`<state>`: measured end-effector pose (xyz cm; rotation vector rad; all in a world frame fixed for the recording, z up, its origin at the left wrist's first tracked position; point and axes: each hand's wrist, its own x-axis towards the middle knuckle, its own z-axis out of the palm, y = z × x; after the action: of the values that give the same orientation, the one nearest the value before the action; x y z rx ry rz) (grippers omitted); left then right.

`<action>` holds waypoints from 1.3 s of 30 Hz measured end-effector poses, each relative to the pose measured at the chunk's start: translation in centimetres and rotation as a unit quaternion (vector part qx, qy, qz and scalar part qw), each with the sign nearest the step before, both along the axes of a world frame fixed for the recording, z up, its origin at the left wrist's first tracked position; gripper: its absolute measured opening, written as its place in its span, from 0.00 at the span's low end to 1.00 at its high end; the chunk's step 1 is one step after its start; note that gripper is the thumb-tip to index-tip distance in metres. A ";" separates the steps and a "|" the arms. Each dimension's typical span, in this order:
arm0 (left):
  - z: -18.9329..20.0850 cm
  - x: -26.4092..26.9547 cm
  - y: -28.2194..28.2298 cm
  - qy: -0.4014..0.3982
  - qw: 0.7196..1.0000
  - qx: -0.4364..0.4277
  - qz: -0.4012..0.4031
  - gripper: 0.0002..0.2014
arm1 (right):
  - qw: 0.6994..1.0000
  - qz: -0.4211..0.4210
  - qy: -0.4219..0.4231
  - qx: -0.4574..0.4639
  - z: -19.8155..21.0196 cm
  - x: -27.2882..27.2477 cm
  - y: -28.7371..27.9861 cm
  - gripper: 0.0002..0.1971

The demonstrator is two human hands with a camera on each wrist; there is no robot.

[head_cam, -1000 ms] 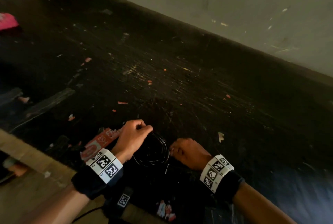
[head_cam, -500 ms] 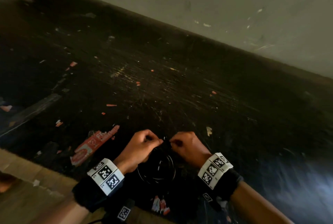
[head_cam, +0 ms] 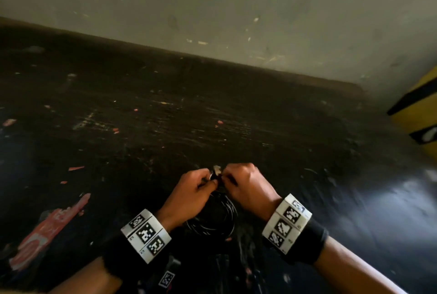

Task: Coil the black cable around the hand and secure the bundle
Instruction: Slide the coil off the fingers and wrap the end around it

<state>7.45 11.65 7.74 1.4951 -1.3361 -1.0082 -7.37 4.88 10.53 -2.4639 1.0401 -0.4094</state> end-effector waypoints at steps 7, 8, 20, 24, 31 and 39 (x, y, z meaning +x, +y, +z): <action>2.4 -5.4 -2.4 0.137 0.989 0.040 0.047 0.10 | 0.934 -0.162 -0.231 0.221 1.9 -4.7 -2.5 0.04; 2.9 -5.9 -2.6 0.173 0.982 0.064 0.043 0.09 | 0.914 -0.144 -0.276 0.260 2.5 -5.7 -2.6 0.05; 6.8 -10.1 -4.1 0.313 0.942 0.111 0.038 0.10 | 0.959 0.071 -0.236 0.139 5.4 -12.4 -4.8 0.08; 7.2 -10.9 -4.4 0.268 0.955 0.117 0.056 0.09 | 0.955 0.016 -0.286 0.072 6.5 -13.3 -5.4 0.07; 6.9 -11.9 -5.8 0.154 0.972 0.066 0.164 0.03 | 0.980 0.132 -0.126 0.074 9.4 -15.0 -3.7 0.05; 6.9 -12.1 -6.5 0.107 0.977 0.013 0.182 0.12 | 0.966 0.084 -0.078 -0.233 5.1 -12.5 -3.9 0.08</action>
<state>-4.64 5.14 14.67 1.5328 -0.8617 -0.9182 -19.90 0.96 15.58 -2.8413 0.7236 -0.8608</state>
